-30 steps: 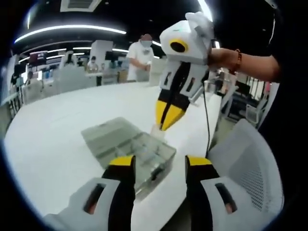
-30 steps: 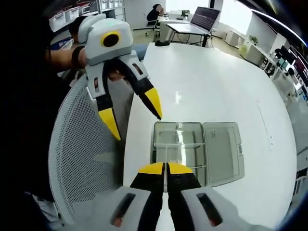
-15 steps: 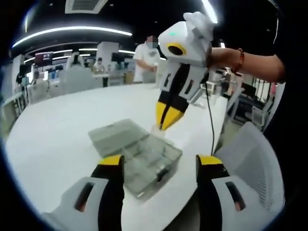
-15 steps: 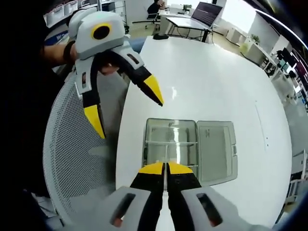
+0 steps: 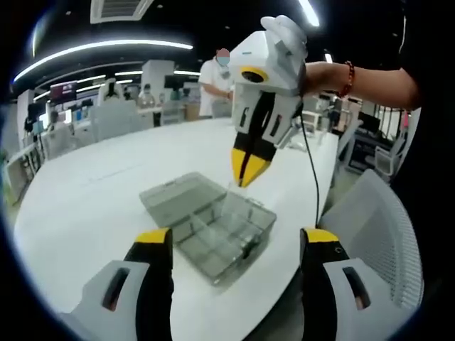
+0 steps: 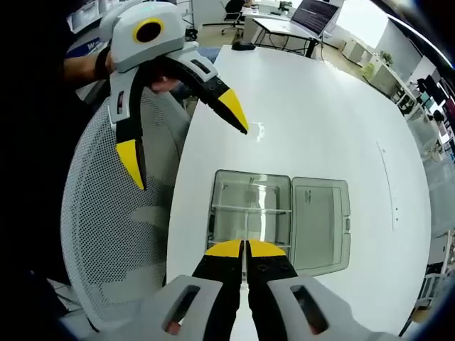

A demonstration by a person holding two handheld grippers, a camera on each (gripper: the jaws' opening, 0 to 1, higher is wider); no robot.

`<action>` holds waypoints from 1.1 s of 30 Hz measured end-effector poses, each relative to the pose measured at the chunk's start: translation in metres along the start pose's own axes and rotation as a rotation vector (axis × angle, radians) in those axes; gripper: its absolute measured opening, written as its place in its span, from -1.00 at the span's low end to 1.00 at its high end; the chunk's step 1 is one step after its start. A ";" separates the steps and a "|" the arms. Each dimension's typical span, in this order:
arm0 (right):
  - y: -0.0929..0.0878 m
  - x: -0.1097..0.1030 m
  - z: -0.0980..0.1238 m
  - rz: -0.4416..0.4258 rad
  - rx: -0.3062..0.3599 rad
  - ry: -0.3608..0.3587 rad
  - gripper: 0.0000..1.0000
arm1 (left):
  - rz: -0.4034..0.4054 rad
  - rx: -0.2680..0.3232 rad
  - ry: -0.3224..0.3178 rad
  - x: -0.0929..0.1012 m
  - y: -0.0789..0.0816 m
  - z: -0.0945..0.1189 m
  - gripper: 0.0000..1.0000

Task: Insert the divider into the dual guide fixture by aligning both edges with the guide slots and pushing it downward to the bottom, including one-sided entry, uneven engagement, binding, and posture correction.

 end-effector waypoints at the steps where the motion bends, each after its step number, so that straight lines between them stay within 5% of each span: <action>1: 0.000 0.001 0.000 0.001 -0.006 -0.005 -1.00 | 0.000 -0.002 0.000 0.000 0.000 0.000 0.50; 11: 0.003 0.007 -0.002 -0.013 -0.002 0.011 -1.00 | -0.024 -0.003 0.006 0.004 -0.002 0.002 0.85; 33: -0.001 0.010 -0.016 -0.032 0.028 0.048 -1.00 | 0.013 0.013 0.005 0.001 -0.002 0.001 0.88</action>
Point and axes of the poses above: the point that each gripper's makers call its tool centre point, and the gripper's own axes: z roughly backward along the fingers, x roughly to its right, y roughly out of its top, the point moved 3 cm from there along z, roughly backward along the fingers, and after that the axes turned 7 degrees about y, right-handed, at the moved point
